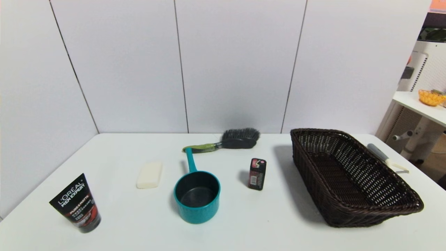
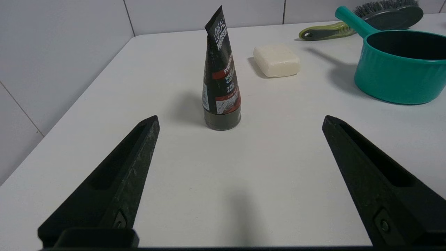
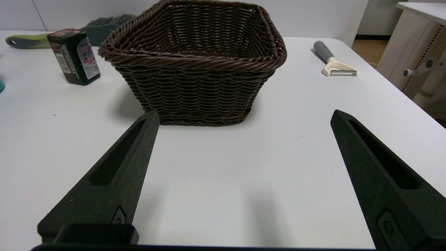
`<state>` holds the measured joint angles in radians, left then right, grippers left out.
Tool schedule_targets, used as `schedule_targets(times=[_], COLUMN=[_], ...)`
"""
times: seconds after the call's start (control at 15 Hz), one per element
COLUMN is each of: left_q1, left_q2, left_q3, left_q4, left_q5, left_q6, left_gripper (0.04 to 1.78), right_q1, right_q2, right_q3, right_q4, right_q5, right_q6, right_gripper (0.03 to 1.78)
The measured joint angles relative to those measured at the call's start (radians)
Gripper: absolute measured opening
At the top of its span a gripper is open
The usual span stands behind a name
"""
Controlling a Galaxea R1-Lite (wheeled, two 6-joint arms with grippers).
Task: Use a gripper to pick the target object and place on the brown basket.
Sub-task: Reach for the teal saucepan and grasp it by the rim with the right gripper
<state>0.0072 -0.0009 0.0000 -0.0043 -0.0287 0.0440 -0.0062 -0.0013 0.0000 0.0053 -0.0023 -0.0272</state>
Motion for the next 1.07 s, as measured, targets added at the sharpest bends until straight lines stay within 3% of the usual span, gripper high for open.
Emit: schedule_targets(times=[0.8, 1.07], left_q1=[0.0, 0.0], left_q2=[0.0, 0.0], left_q3=[0.0, 0.0], left_q4=[0.0, 0.0], left_q5=[0.0, 0.0], left_q6=[0.0, 0.0], left_gripper=[1.69, 1.69], right_q1=[0.0, 0.003], right_q2=[0.015, 0.149], right_q3=[-0.011, -0.199], right_q4=[0.012, 0.013], right_q5=[-0.001, 0.0], right_q6=[-0.007, -0.008], right_gripper=[1.7, 1.7])
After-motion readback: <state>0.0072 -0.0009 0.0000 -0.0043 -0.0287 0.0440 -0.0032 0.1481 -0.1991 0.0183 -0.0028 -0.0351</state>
